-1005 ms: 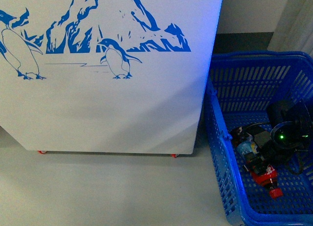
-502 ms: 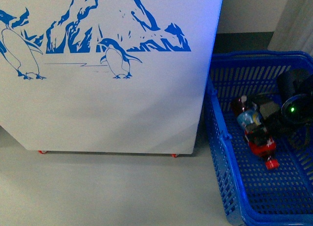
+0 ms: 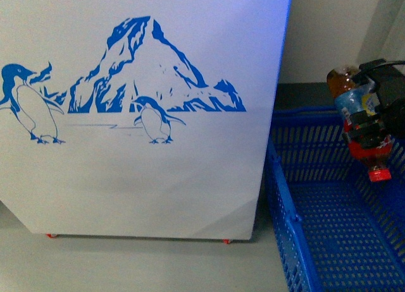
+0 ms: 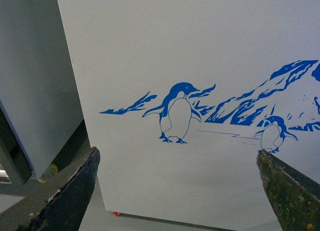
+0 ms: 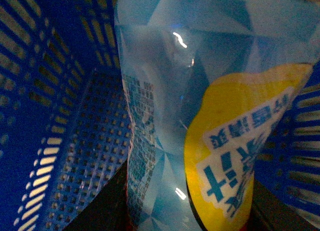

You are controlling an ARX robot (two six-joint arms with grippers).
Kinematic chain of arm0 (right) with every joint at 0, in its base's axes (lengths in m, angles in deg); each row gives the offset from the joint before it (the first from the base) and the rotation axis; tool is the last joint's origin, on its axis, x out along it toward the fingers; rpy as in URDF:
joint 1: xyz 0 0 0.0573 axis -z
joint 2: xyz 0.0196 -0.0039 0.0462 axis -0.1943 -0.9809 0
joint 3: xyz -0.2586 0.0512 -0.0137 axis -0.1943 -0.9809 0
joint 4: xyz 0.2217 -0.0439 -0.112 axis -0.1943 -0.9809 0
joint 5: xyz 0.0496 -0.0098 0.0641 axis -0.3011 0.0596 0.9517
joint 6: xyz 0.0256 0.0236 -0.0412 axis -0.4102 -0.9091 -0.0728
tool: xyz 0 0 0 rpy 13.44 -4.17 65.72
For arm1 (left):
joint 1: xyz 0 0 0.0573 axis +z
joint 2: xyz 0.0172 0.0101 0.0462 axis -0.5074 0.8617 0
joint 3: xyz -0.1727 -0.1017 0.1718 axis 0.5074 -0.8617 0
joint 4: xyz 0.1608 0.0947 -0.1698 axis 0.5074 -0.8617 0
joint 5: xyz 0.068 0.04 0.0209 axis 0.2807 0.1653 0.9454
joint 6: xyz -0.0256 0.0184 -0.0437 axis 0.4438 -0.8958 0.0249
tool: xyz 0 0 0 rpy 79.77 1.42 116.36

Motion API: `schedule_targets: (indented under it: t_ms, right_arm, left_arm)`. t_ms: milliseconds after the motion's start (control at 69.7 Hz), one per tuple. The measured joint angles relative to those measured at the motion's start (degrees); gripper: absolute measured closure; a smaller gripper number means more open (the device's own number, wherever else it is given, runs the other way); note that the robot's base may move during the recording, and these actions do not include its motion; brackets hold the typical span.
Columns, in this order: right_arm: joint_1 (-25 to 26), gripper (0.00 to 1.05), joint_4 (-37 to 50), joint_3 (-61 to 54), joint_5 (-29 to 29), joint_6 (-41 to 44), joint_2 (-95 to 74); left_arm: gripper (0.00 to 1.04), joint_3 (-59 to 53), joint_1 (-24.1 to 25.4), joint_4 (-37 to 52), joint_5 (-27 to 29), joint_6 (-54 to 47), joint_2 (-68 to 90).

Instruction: Put drink in fridge

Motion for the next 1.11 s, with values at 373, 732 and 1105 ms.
schedule_targets:
  t_ms: [373,732,1105]
  right_arm:
    - [-1.05,0.64,5.92,-14.47,1.31,-3.87,25.05]
    - [-3.85,0.64,11.61,-29.51,-1.92,-10.05,47.19]
    - [-5.60,0.64,11.67,-40.02,-3.80,-16.00,65.77]
  left_arm:
    - [0.08,0.00,0.00,0.00,0.00,0.00,0.00]
    - [0.08,0.00,0.00,0.00,0.00,0.00,0.00]
    - [0.08,0.00,0.00,0.00,0.00,0.00,0.00]
